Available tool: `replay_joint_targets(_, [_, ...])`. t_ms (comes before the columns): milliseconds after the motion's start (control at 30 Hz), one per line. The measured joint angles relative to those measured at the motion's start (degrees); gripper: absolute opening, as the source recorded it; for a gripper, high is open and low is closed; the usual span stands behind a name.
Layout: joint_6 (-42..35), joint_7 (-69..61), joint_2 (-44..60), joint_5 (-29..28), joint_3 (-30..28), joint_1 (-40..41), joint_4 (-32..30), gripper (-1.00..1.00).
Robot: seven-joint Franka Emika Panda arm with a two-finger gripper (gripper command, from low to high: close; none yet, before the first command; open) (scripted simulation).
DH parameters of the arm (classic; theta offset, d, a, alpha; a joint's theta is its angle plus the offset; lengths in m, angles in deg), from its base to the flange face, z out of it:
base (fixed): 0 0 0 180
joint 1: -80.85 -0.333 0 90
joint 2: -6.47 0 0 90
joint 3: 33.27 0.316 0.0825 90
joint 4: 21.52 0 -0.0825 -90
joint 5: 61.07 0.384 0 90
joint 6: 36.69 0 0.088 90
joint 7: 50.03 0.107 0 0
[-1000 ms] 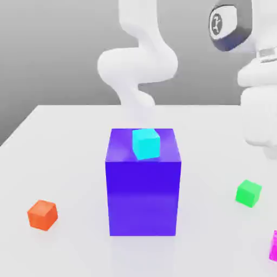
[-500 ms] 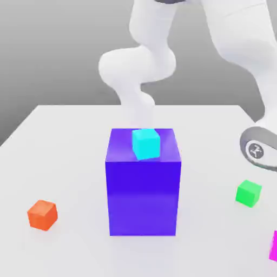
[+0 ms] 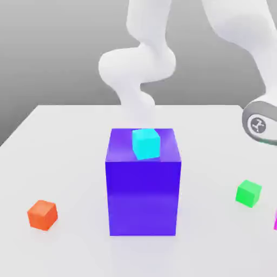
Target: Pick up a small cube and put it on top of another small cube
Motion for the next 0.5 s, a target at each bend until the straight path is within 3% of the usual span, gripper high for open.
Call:
replay_joint_targets(300, [1.9,0.6,-16.7,6.9,5.4,-6.9,-18.0,-1.00])
replay_joint_targets(467, [10.4,6.6,-8.7,-0.8,3.1,-7.0,-18.9,-1.00])
replay_joint_targets(500, [12.1,8.1,-6.8,-2.9,2.4,-7.2,-18.8,1.00])
